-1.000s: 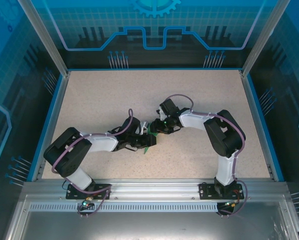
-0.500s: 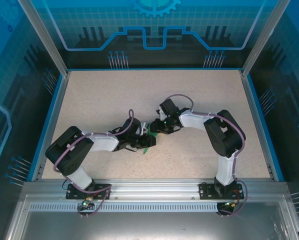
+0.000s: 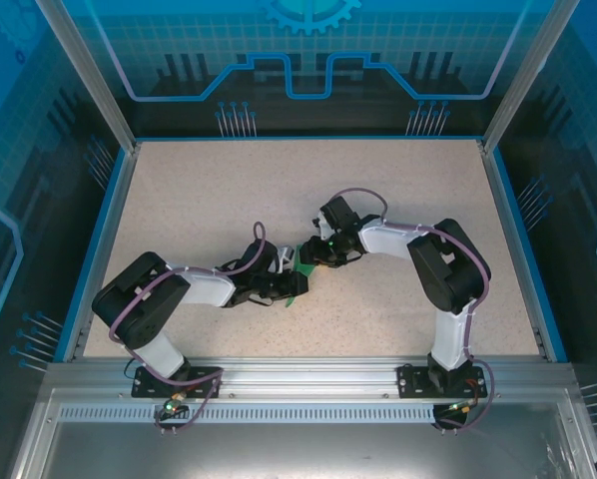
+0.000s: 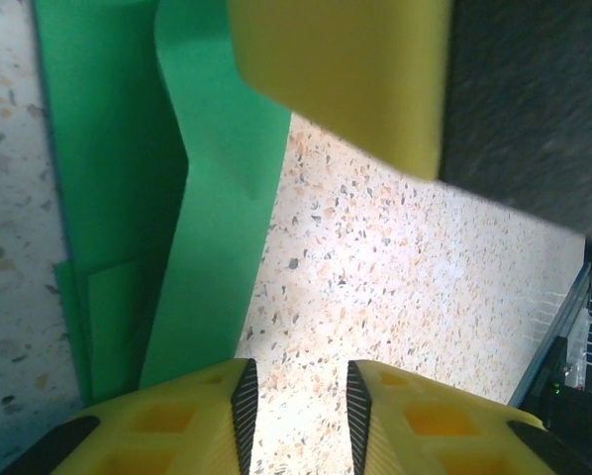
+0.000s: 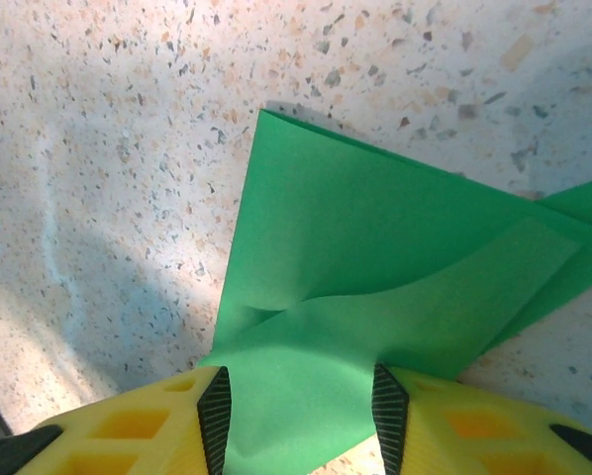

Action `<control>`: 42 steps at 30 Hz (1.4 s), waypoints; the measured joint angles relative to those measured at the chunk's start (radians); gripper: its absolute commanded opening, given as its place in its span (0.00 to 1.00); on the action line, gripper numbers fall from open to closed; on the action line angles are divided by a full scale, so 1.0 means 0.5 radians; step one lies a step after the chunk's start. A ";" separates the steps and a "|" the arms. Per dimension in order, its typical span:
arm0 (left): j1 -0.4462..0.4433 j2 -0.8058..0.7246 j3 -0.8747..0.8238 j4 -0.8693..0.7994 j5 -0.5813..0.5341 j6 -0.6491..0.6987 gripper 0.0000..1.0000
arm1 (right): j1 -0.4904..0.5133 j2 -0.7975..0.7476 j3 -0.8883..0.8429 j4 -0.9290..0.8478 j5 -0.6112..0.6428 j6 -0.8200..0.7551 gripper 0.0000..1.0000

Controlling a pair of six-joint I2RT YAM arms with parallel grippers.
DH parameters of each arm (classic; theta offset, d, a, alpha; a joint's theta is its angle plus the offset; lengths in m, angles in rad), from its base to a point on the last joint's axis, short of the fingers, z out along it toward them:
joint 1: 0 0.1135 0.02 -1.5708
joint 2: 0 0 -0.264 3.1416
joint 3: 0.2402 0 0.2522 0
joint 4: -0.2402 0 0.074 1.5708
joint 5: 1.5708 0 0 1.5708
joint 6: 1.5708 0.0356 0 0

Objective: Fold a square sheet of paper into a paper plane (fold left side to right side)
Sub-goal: Fold the wing for the fifth time at the center of the table.

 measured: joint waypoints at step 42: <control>0.000 0.011 -0.036 0.079 -0.008 -0.043 0.27 | 0.040 0.078 -0.082 0.318 -0.212 -0.019 0.32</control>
